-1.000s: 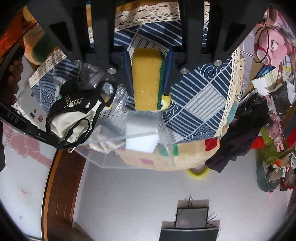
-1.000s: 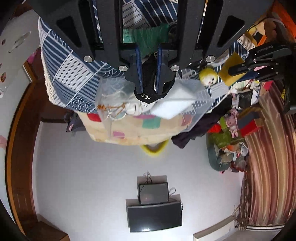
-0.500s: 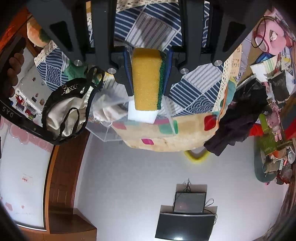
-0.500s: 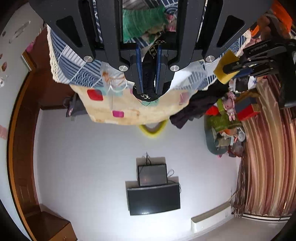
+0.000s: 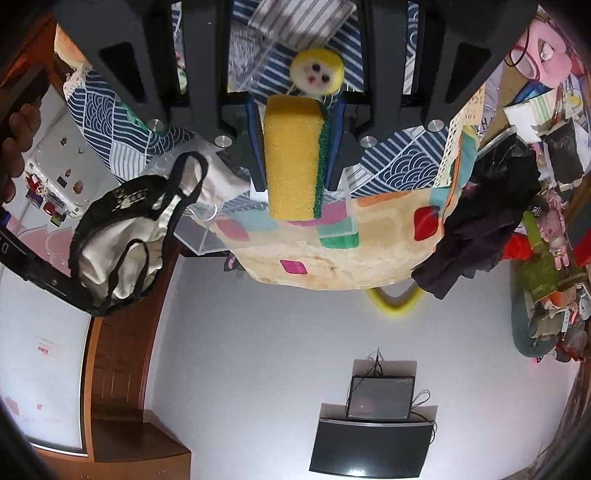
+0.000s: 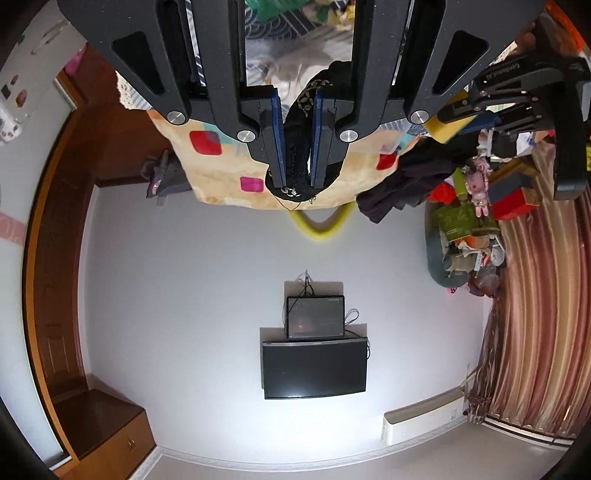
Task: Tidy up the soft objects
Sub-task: 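Place the sponge in the clear box with the left tool while the right tool places the mask there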
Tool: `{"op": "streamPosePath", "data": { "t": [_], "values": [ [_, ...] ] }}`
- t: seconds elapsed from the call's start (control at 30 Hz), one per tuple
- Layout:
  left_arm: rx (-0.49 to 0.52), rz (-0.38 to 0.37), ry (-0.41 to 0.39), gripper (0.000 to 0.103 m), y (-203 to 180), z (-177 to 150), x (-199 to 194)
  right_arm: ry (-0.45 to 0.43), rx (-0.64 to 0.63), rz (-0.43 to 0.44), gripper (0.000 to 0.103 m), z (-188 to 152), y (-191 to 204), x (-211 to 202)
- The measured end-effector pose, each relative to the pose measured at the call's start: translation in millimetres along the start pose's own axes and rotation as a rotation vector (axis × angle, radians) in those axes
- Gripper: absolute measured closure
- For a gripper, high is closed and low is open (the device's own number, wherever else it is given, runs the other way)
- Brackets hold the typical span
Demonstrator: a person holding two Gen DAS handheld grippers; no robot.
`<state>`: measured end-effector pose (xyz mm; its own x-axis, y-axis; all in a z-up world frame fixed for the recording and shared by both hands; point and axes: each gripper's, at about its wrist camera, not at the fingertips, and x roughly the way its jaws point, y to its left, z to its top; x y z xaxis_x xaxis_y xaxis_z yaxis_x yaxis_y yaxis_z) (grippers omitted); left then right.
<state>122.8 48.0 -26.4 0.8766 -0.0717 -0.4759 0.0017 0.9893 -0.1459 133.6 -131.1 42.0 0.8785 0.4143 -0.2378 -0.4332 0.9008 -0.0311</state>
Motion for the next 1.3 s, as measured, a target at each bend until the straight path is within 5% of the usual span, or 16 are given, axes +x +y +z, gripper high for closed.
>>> {"op": "streamPosePath", "data": {
  "t": [0.73, 0.8, 0.97, 1.1, 1.3],
  "values": [
    [0.010, 0.010, 0.177, 0.073, -5, -9, 106, 0.355, -0.084, 0.031, 0.091, -61, 1, 87],
    [0.005, 0.007, 0.183, 0.070, -5, -11, 109, 0.378, -0.085, 0.027, 0.091, -64, 0, 92],
    [0.021, 0.018, 0.180, 0.038, -9, -13, 106, 0.400, -0.111, 0.009, 0.088, -64, -3, 91],
    [0.039, 0.048, 0.149, 0.029, -17, -15, 96, 0.377, -0.114, -0.048, 0.062, -60, -11, 82],
    [0.041, 0.043, 0.130, 0.021, -20, -14, 75, 0.350, -0.033, -0.005, 0.035, -51, -30, 60]
  ]
}}
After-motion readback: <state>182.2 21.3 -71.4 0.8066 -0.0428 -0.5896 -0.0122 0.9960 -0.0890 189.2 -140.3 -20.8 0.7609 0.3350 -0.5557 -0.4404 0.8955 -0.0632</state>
